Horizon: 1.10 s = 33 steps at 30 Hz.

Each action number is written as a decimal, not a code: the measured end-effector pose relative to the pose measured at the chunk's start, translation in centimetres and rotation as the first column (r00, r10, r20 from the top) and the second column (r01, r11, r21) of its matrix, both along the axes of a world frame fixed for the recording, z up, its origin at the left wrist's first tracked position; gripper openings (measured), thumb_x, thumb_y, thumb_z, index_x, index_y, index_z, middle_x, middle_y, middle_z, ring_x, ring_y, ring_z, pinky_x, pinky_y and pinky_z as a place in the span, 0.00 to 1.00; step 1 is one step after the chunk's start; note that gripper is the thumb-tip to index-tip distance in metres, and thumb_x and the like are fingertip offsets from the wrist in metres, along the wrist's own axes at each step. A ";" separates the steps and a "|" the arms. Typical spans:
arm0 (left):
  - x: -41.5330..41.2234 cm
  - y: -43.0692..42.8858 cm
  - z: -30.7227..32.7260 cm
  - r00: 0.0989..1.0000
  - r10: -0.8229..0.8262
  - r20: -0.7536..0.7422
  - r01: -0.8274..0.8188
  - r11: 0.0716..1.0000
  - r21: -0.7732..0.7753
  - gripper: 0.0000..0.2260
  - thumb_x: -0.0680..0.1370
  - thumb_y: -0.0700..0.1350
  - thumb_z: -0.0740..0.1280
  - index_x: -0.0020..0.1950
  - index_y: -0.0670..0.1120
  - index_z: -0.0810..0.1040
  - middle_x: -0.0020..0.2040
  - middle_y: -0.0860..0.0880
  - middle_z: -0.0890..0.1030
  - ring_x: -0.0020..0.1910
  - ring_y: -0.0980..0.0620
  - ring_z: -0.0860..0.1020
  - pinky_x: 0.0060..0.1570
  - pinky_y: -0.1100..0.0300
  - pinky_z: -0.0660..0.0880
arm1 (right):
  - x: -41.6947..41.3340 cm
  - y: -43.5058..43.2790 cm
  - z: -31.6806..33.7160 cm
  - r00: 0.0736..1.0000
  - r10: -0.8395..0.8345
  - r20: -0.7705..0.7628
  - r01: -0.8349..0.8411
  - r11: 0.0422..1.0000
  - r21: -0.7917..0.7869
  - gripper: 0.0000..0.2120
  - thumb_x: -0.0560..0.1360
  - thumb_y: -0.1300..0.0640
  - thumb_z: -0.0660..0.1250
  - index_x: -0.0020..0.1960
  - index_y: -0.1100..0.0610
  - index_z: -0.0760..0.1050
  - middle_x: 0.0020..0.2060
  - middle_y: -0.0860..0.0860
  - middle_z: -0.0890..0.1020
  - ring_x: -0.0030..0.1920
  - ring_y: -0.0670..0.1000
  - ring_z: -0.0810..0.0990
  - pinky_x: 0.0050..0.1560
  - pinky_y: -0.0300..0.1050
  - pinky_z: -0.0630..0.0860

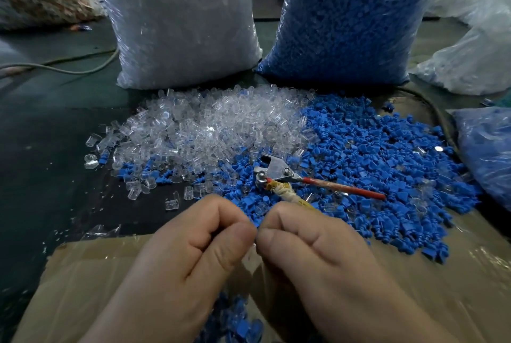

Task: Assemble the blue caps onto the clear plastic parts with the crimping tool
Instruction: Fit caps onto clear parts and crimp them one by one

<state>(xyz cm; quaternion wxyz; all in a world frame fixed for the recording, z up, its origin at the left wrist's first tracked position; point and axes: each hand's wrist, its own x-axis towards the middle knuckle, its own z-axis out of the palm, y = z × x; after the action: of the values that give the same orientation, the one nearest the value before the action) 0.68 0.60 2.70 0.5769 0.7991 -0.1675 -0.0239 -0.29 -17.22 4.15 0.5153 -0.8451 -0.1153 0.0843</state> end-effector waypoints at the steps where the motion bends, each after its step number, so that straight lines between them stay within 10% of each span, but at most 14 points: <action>1: 0.0 0.1 0.1 0.998 -0.044 0.051 0.042 0.999 0.033 0.13 0.73 0.63 0.66 0.46 0.55 0.80 0.32 0.52 0.77 0.27 0.59 0.72 0.27 0.67 0.69 | 0.0 -0.2 0.1 0.975 0.015 -0.220 0.022 0.986 0.166 0.13 0.68 0.42 0.63 0.36 0.52 0.73 0.27 0.46 0.74 0.29 0.45 0.71 0.30 0.45 0.68; 4: 0.2 0.8 0.6 0.988 -0.087 0.128 0.061 0.979 0.197 0.11 0.74 0.62 0.65 0.48 0.58 0.80 0.38 0.54 0.80 0.32 0.57 0.78 0.30 0.66 0.74 | 0.2 -0.8 0.5 0.945 0.037 -0.326 -0.009 0.996 0.085 0.15 0.67 0.42 0.63 0.35 0.54 0.74 0.25 0.47 0.74 0.26 0.46 0.71 0.28 0.45 0.68; 8: 0.8 1.9 0.8 0.991 -0.008 0.134 -0.054 0.888 0.456 0.09 0.70 0.62 0.64 0.45 0.62 0.78 0.38 0.62 0.81 0.36 0.59 0.80 0.32 0.64 0.76 | 0.5 -1.2 -0.2 0.980 -0.015 0.197 0.094 0.912 -0.399 0.14 0.75 0.39 0.56 0.44 0.48 0.71 0.38 0.43 0.78 0.38 0.43 0.75 0.39 0.47 0.75; 11: 0.9 2.0 0.6 0.990 -0.097 0.102 0.014 0.789 0.614 0.13 0.66 0.66 0.60 0.45 0.64 0.76 0.45 0.67 0.78 0.43 0.63 0.78 0.36 0.65 0.75 | 0.7 -0.9 -0.7 0.947 0.065 0.313 0.124 0.829 -0.546 0.13 0.76 0.38 0.52 0.50 0.45 0.66 0.45 0.42 0.74 0.44 0.45 0.74 0.46 0.48 0.74; 16: 1.0 1.9 0.5 0.983 -0.175 0.047 0.107 0.772 0.627 0.15 0.68 0.69 0.61 0.43 0.62 0.77 0.44 0.62 0.78 0.41 0.62 0.78 0.37 0.63 0.75 | 1.5 -0.4 -1.6 0.924 0.177 0.340 0.103 0.740 -0.665 0.16 0.77 0.37 0.53 0.61 0.43 0.64 0.47 0.44 0.70 0.47 0.50 0.73 0.34 0.46 0.64; 19: 1.2 2.0 0.2 0.985 0.000 0.171 -0.105 0.789 0.605 0.08 0.71 0.65 0.65 0.43 0.63 0.77 0.43 0.66 0.79 0.41 0.66 0.78 0.31 0.66 0.71 | 1.9 0.3 -1.7 0.915 0.254 0.314 0.080 0.647 -0.758 0.19 0.76 0.36 0.47 0.60 0.44 0.65 0.42 0.46 0.65 0.43 0.51 0.70 0.28 0.44 0.51; 23: 2.2 2.2 -1.1 0.938 0.240 0.251 -0.344 0.730 0.590 0.10 0.71 0.63 0.64 0.50 0.64 0.75 0.42 0.62 0.77 0.39 0.65 0.76 0.34 0.65 0.68 | 2.3 0.5 -2.0 0.908 0.269 0.321 0.072 0.654 -0.753 0.19 0.78 0.38 0.46 0.60 0.45 0.67 0.43 0.47 0.66 0.44 0.52 0.68 0.33 0.47 0.62; 27: 2.4 1.3 -1.5 0.968 0.121 0.218 -0.242 0.670 0.702 0.22 0.72 0.63 0.63 0.65 0.62 0.77 0.52 0.64 0.74 0.46 0.61 0.76 0.46 0.59 0.74 | 2.2 0.6 -1.9 0.909 0.259 0.326 0.069 0.678 -0.732 0.17 0.81 0.39 0.50 0.60 0.47 0.68 0.43 0.47 0.67 0.43 0.52 0.68 0.35 0.48 0.67; 33: 2.4 0.7 -1.3 0.970 0.086 0.227 -0.227 0.649 0.726 0.14 0.73 0.58 0.66 0.57 0.61 0.80 0.51 0.64 0.76 0.52 0.59 0.76 0.52 0.58 0.75 | 2.1 0.7 -1.7 0.919 0.253 0.302 0.047 0.691 -0.721 0.06 0.81 0.52 0.59 0.57 0.50 0.68 0.44 0.47 0.68 0.45 0.52 0.71 0.35 0.49 0.66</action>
<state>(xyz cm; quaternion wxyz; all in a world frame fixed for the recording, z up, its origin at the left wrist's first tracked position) 3.05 1.30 1.42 0.1816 0.9753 -0.1223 0.0287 1.76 -16.56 2.42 0.1077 -0.9698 -0.2184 -0.0128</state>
